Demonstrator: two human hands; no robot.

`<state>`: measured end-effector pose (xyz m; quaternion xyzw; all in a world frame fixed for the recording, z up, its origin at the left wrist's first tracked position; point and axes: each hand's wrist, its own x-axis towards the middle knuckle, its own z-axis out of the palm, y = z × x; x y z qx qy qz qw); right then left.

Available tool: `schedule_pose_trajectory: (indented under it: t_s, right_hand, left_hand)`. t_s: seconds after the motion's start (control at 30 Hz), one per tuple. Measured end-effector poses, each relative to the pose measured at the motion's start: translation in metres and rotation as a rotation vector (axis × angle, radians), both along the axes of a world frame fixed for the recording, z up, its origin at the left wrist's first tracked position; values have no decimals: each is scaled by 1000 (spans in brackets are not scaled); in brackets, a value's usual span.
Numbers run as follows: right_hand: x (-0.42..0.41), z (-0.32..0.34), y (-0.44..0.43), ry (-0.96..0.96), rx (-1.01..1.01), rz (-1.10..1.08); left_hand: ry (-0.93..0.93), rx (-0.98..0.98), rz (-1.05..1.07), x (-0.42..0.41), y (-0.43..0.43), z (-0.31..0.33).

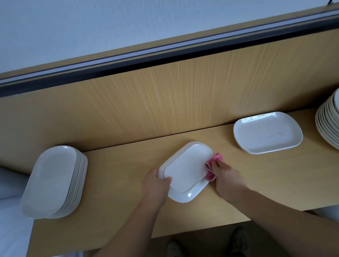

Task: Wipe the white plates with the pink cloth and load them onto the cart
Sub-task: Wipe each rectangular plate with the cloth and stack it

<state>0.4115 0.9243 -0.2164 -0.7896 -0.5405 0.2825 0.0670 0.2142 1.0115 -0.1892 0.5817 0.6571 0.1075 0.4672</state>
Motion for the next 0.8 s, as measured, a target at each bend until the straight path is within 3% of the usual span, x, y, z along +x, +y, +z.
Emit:
schedule_pose_trajectory:
  t_s: [0.17, 0.27, 0.5, 0.67, 0.8]
  right_hand:
    - [-20, 3, 3, 11, -8, 55]
    - [-19, 5, 5, 22, -21, 60]
    - [-27, 7, 4, 65, -41, 79]
    - [-35, 3, -13, 55, -71, 182]
    - [-14, 14, -1, 13, 116, 218]
  left_hand:
    - [37, 107, -160, 11, -19, 3]
    - [46, 50, -258, 5, -21, 3]
    - [-51, 12, -38, 3, -32, -2]
    - [47, 73, -129, 12, -38, -9]
    - [-1, 43, -137, 6, -36, -10]
